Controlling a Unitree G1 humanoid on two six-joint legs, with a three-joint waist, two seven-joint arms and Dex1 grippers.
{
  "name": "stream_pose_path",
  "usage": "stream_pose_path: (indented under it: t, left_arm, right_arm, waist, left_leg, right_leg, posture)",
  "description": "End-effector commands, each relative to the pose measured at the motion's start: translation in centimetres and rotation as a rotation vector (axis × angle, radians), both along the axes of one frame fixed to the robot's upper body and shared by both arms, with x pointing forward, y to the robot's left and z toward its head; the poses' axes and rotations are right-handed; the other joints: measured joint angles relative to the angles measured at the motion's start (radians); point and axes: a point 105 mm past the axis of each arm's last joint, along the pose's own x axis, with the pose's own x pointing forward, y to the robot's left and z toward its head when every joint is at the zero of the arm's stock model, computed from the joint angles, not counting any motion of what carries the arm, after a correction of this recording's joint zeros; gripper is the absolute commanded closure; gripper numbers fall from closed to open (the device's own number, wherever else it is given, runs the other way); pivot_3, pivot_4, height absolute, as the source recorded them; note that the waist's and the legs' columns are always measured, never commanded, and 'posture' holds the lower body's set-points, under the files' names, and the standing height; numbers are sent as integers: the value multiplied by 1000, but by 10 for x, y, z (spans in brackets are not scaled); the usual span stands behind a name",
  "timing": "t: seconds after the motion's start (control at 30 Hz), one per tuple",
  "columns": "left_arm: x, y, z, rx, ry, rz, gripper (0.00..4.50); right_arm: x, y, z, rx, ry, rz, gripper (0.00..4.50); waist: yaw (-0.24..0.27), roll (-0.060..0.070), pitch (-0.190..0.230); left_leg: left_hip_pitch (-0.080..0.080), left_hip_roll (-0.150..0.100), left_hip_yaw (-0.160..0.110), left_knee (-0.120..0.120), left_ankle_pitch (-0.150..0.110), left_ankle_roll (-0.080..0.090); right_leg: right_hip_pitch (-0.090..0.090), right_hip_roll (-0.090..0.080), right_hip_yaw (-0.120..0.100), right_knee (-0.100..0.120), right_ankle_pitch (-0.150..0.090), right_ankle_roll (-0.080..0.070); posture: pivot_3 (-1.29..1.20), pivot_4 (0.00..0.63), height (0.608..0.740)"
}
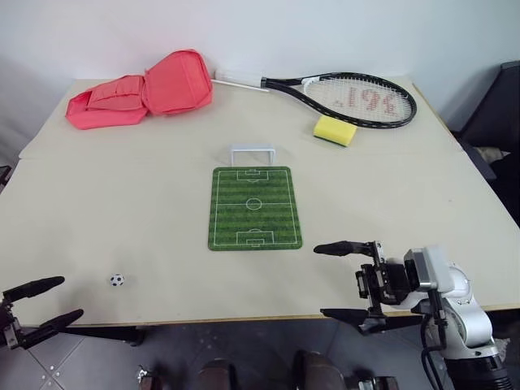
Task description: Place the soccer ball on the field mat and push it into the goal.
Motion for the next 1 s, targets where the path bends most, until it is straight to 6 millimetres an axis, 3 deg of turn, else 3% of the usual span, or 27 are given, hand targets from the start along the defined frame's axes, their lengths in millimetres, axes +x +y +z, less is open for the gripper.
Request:
stream_pose_path:
  t: [0.03,0.23,0.37,0.47,0.77,0.83,0.93,1.0]
  left_arm:
    - [15,-19,8,-6,-66,-68,47]
    - [41,-51,1,-54,-59,-113,47]
    - [47,-56,-6,-49,-30,-114,47]
    - [52,-56,-10,-55,-16,-91,604]
    - [56,-54,-11,-64,6,-90,3472]
    - [60,-57,-6,-65,-12,-103,3645]
    - [76,-74,26,-143,-98,-132,3645]
    - [84,-100,45,-124,-118,-240,3645]
  right_arm:
    - [-1,-5,3,-9,-37,-5,0]
    - [-3,-7,2,-11,-41,-22,0]
    - [-5,-9,2,-16,-39,-37,0]
    - [-5,-10,2,-16,-39,-62,0]
    - [-3,-11,1,-14,-47,-114,0]
    - [-2,-12,0,-17,-50,-126,0]
    - [1,-18,1,-22,-61,-157,0]
    - [3,-26,3,-32,-66,-192,0]
  waist:
    - [6,0,0]
    - [14,0,0]
    - [10,0,0]
    - [12,0,0]
    - [14,0,0]
    - [14,0,0]
    - [19,-1,0]
    - [27,-1,0]
  left_leg:
    - [0,0,0,0,0,0]
    - [0,0,0,1,0,0]
    - [1,0,1,1,0,0]
    - [1,1,2,1,0,0]
    - [1,1,2,1,0,0]
    - [1,1,2,1,0,0]
    - [1,1,2,2,0,0]
    - [1,1,2,3,0,0]
  right_leg:
    - [0,0,0,0,0,0]
    - [0,0,0,1,0,0]
    - [0,1,1,1,0,0]
    - [0,1,2,1,0,0]
    - [0,1,2,1,0,0]
    - [0,1,2,1,0,0]
    - [0,1,3,2,0,0]
    - [0,1,3,2,0,0]
  posture:
    - [0,150,740]
    - [0,150,740]
    - [0,150,740]
    - [0,150,740]
    - [0,150,740]
    - [0,150,740]
    - [0,150,740]
    - [0,150,740]
